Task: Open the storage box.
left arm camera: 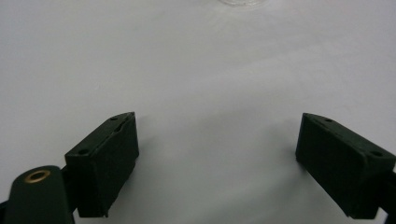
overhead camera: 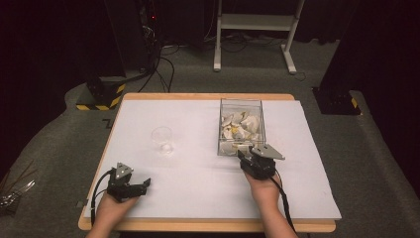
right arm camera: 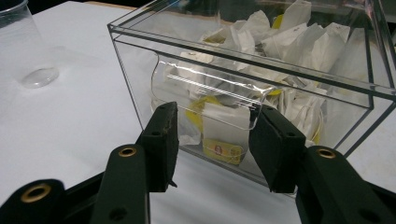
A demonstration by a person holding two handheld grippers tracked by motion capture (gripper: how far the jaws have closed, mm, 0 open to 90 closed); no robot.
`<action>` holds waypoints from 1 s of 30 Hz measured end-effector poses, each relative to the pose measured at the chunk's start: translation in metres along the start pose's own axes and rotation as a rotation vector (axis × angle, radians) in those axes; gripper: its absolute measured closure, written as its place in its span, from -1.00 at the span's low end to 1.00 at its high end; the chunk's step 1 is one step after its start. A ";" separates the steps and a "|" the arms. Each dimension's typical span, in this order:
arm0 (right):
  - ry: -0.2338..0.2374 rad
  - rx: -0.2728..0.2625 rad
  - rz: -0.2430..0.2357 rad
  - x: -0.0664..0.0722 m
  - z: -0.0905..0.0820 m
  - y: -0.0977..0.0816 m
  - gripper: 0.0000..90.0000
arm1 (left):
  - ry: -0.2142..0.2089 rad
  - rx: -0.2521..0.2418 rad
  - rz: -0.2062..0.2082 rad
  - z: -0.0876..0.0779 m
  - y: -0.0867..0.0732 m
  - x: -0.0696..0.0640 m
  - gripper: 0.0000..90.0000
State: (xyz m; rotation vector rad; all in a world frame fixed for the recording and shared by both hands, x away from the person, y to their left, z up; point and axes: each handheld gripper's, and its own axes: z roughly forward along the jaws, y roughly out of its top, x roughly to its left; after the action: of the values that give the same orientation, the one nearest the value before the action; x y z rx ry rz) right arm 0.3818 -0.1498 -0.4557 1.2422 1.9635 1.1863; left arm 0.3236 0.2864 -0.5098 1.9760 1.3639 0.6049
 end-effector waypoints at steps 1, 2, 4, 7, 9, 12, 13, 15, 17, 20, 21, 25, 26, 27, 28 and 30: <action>-0.001 0.000 0.001 0.000 0.000 0.000 0.18 | 0.000 0.000 0.000 0.000 0.000 0.000 -0.70; 0.001 -0.001 0.000 0.001 -0.001 -0.001 0.18 | 0.000 0.000 0.001 0.000 0.000 0.000 -0.70; 0.002 0.001 0.003 0.001 -0.002 -0.001 0.18 | 0.000 0.000 0.000 0.000 0.000 0.000 -0.70; 0.004 -0.001 -0.002 0.002 -0.004 -0.003 0.18 | -0.002 0.000 -0.004 0.000 0.000 0.000 -0.70; 0.004 0.000 -0.006 0.003 -0.005 -0.003 0.18 | -0.002 0.000 -0.004 0.000 0.000 0.000 -0.70; 0.006 -0.004 -0.004 0.004 -0.008 -0.005 0.18 | -0.002 0.000 -0.004 0.000 0.000 0.000 -0.70; 0.008 -0.009 -0.006 0.004 -0.008 -0.006 0.18 | -0.002 0.000 -0.004 0.000 0.000 0.000 -0.70; 0.011 -0.013 -0.003 0.005 -0.010 -0.008 0.18 | -0.002 0.000 -0.004 0.000 0.000 0.000 -0.70; 0.012 -0.017 -0.007 0.005 -0.012 -0.010 0.18 | -0.001 0.000 -0.003 0.000 0.000 0.000 -0.70; 0.015 -0.022 -0.013 0.006 -0.014 -0.012 0.19 | -0.002 0.000 -0.004 0.000 0.000 0.000 -0.70; 0.016 -0.021 -0.012 0.007 -0.015 -0.012 0.19 | -0.002 0.000 -0.004 0.000 0.000 0.000 -0.70; 0.023 -0.027 -0.017 0.008 -0.019 -0.015 0.19 | -0.002 0.000 -0.004 0.000 0.000 0.000 -0.70; 0.022 -0.025 -0.017 0.009 -0.020 -0.016 0.19 | -0.002 0.000 -0.003 0.000 0.000 0.000 -0.70; 0.023 -0.025 -0.021 0.009 -0.021 -0.016 0.19 | -0.002 0.000 -0.004 0.000 0.000 0.000 -0.70; 0.023 -0.028 -0.025 0.009 -0.021 -0.017 0.19 | -0.002 0.000 -0.004 0.000 0.000 0.000 -0.70; 0.023 -0.025 -0.028 0.011 -0.024 -0.018 0.19 | -0.002 0.000 -0.004 0.000 0.000 0.000 -0.70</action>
State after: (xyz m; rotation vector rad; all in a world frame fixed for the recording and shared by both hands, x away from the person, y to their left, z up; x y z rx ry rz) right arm 0.3508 -0.1532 -0.4600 1.1893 1.9702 1.2132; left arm 0.3235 0.2862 -0.5099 1.9727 1.3664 0.6007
